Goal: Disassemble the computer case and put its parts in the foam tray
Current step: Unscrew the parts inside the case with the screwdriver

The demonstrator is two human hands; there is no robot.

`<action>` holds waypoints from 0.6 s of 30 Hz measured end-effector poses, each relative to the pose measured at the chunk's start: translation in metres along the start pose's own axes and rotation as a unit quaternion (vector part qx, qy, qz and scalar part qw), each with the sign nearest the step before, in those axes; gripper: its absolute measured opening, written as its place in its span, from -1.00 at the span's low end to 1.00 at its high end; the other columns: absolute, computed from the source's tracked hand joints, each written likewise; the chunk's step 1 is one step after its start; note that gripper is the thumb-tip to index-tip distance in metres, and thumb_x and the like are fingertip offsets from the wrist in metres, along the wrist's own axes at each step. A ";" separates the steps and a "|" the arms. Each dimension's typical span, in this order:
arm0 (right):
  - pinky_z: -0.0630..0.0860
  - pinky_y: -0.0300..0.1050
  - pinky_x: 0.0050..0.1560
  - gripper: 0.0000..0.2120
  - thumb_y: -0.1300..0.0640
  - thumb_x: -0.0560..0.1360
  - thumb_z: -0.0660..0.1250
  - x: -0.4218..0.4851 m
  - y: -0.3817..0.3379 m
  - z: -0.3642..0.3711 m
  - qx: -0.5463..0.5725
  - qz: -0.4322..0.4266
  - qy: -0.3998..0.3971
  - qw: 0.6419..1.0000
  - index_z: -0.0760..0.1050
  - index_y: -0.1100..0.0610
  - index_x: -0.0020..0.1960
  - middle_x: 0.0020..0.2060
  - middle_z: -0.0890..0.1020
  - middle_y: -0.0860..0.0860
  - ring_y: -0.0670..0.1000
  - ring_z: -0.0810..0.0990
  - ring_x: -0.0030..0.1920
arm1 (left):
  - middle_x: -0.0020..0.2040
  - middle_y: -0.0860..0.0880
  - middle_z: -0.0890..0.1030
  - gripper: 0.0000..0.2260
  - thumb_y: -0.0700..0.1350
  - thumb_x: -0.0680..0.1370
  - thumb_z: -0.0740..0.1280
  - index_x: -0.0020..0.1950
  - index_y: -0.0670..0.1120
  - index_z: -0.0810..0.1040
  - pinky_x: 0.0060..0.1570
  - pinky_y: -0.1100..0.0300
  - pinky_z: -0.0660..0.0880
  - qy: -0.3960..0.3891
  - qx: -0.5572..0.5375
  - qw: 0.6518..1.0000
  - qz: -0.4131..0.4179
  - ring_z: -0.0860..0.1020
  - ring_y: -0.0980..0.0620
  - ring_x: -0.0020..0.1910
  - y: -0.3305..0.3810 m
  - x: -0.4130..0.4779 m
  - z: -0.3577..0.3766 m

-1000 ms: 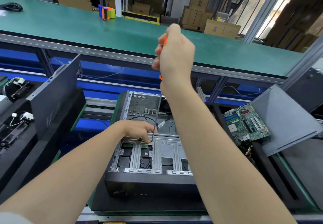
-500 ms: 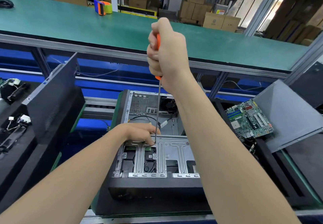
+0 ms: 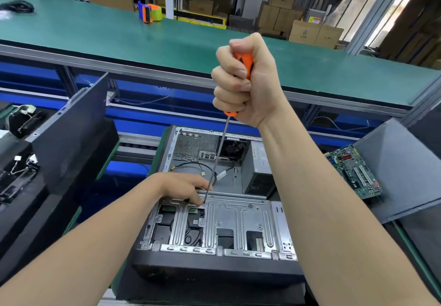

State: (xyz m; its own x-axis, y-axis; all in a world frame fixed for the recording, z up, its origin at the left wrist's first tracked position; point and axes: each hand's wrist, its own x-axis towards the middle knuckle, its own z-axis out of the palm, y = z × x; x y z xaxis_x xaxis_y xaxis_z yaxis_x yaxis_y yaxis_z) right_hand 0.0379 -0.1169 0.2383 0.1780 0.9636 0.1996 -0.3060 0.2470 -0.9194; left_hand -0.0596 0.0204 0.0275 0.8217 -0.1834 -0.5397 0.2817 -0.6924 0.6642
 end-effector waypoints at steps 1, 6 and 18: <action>0.03 -0.29 -0.54 -0.65 0.05 0.57 0.10 -0.002 -0.001 -0.001 0.002 -0.003 0.001 1.000 0.30 0.08 -0.38 -0.56 0.18 -0.05 -0.09 0.05 -0.61 | 0.18 0.17 0.52 -0.64 -0.15 0.63 0.34 0.41 0.10 0.45 -0.07 0.32 0.43 0.000 -0.001 1.000 0.002 0.54 0.40 -0.13 0.000 0.000 0.000; 0.15 -0.28 -0.55 -0.62 -0.04 0.72 0.08 -0.009 0.008 0.009 -0.064 -0.059 0.121 0.989 0.33 0.13 -0.21 -0.48 0.34 0.01 -0.05 0.13 -0.60 | 0.05 0.17 0.54 -0.71 -0.17 0.62 0.35 0.27 0.14 0.50 -0.17 0.34 0.45 -0.003 0.004 1.000 0.012 0.56 0.35 -0.23 0.001 0.000 -0.001; 0.46 -0.06 -0.29 -0.55 -0.10 0.75 0.11 0.004 0.032 0.065 -0.251 -0.158 0.582 0.757 0.59 0.03 -0.19 -0.44 0.56 -0.14 -0.18 0.52 -0.41 | 0.36 0.07 0.53 -0.56 -0.16 0.59 0.37 0.47 0.06 0.46 0.37 0.02 0.39 0.007 0.031 0.999 0.005 0.53 0.05 0.25 0.003 0.000 0.000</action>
State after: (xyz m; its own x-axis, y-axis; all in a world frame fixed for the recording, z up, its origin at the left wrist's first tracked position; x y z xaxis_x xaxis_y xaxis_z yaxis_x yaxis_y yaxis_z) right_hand -0.0320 -0.0982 0.2316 0.9609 0.0495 0.2726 0.2672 0.0947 -0.9590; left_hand -0.0589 0.0183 0.0293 0.8306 -0.1813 -0.5264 0.2427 -0.7330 0.6355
